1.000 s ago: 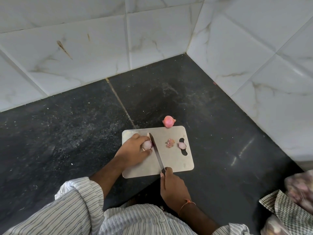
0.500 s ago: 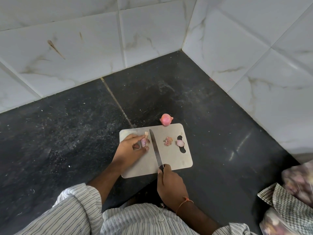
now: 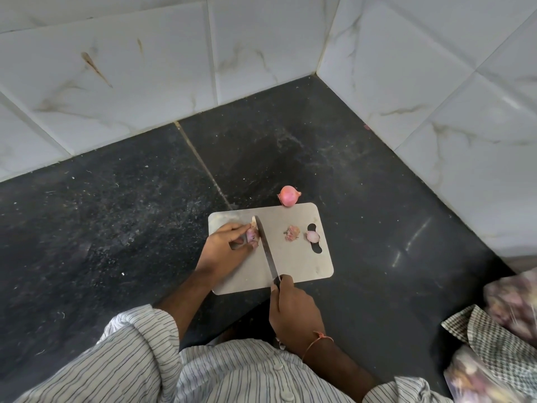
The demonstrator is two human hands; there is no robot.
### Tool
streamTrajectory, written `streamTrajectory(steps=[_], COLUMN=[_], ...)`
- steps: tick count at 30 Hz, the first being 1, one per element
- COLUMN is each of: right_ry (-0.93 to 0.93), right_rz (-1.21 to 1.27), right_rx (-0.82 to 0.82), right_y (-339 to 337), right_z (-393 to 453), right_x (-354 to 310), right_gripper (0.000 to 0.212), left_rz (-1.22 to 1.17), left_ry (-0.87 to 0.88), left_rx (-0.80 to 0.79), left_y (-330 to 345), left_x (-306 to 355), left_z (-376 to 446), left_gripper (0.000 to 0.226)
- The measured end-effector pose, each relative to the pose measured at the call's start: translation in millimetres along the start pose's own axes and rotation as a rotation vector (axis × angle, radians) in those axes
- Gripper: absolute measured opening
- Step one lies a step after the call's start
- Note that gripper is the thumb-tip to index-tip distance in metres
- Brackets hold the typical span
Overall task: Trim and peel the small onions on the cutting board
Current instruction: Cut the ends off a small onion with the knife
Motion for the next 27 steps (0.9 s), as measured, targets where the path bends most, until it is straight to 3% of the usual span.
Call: streamTrajectory(steps=[27], right_ry=[0.047], right_rz=[-0.021], right_rx=[-0.026], right_y=[-13], right_z=[38], right_x=[-39], right_gripper=[0.015], left_rz=[0.003], left_ry=[-0.033], left_rx=[-0.054], left_y=[-1], left_x=[-1], left_z=[-1], left_gripper=[0.048])
Point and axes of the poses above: each hand's wrist, its own z-axis towards the middle knuckle, its own y-axis out of the palm, x = y × z, the point moved 8 cm from there along z, towards the middle knuckle, and after that the axes turned 8 degrees about -x, right-handed, at the moved point
